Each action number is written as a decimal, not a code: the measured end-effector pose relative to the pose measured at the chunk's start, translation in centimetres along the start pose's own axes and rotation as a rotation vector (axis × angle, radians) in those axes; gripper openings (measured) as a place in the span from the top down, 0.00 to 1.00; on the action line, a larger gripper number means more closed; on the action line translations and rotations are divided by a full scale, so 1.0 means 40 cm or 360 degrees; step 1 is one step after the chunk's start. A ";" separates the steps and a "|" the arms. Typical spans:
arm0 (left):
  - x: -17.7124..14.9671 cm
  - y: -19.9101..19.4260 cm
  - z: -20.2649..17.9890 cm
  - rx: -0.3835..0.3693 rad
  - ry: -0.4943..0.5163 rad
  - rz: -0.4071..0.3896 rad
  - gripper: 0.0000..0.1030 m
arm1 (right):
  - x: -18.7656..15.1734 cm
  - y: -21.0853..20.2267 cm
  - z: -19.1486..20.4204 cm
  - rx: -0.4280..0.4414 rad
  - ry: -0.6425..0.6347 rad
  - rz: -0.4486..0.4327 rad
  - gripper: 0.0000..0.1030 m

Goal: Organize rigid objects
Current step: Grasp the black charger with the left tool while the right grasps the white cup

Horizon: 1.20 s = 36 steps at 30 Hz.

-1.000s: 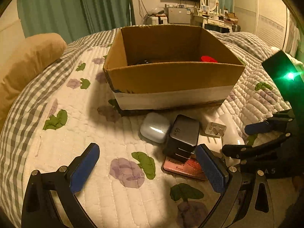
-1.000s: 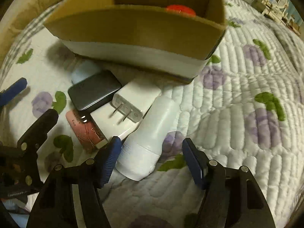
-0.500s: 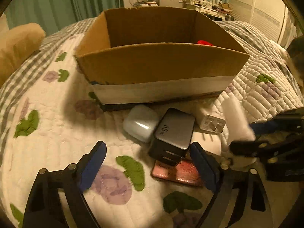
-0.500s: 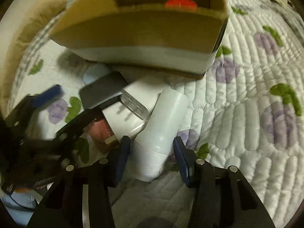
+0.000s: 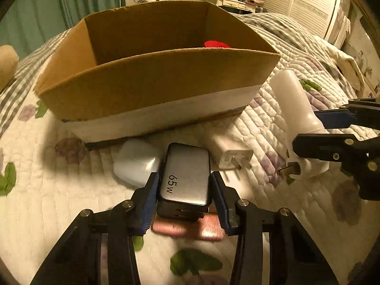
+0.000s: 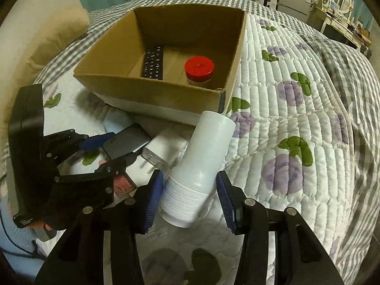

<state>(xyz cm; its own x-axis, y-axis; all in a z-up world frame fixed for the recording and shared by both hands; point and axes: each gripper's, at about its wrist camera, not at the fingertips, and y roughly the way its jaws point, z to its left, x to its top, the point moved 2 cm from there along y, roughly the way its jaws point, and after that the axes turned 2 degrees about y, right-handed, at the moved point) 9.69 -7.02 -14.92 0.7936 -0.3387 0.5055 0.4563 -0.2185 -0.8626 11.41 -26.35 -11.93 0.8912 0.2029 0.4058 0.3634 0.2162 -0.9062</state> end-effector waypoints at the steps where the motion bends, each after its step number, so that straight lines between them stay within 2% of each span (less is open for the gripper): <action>1: -0.002 -0.010 0.000 0.0005 -0.0011 -0.0003 0.57 | -0.004 -0.001 0.007 0.0003 -0.0003 -0.0007 0.55; 5: 0.001 -0.075 0.001 0.0043 -0.0035 -0.0087 0.59 | 0.010 -0.030 0.029 -0.0002 -0.0028 -0.0070 0.55; 9: 0.018 -0.143 0.021 0.0015 -0.0053 -0.0162 0.59 | 0.033 -0.082 0.042 -0.0002 -0.0051 -0.0141 0.55; 13: 0.064 -0.213 0.032 0.0044 -0.0030 -0.0242 0.59 | 0.069 -0.136 0.058 -0.0001 -0.0079 -0.0217 0.56; 17: 0.148 -0.282 0.046 0.0037 -0.0043 -0.0347 0.59 | 0.119 -0.186 0.071 -0.0010 -0.0116 -0.0284 0.56; 23: 0.283 -0.343 0.076 0.0130 -0.0022 -0.0484 0.59 | 0.245 -0.248 0.080 -0.0012 -0.0125 -0.0365 0.57; 26: 0.348 -0.329 0.100 0.0116 -0.0056 -0.0500 0.59 | 0.315 -0.252 0.075 -0.0016 -0.0097 -0.0383 0.57; 28: 0.380 -0.303 0.113 0.0158 -0.0062 -0.0503 0.59 | 0.358 -0.241 0.070 -0.0042 -0.0080 -0.0391 0.57; 32: 0.409 -0.224 0.131 0.0205 -0.0068 -0.0471 0.59 | 0.422 -0.179 0.045 -0.0087 -0.0033 -0.0342 0.57; 36: 0.404 -0.125 0.142 0.0226 -0.0036 -0.0392 0.59 | 0.442 -0.089 0.021 -0.0084 0.0014 -0.0254 0.57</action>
<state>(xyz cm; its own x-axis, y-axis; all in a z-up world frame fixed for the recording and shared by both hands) 22.52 -6.21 -2.53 0.6600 -0.2705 0.7009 0.6868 -0.1608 -0.7088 25.65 -22.72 -1.44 0.8231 0.1617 0.5443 0.5141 0.1948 -0.8353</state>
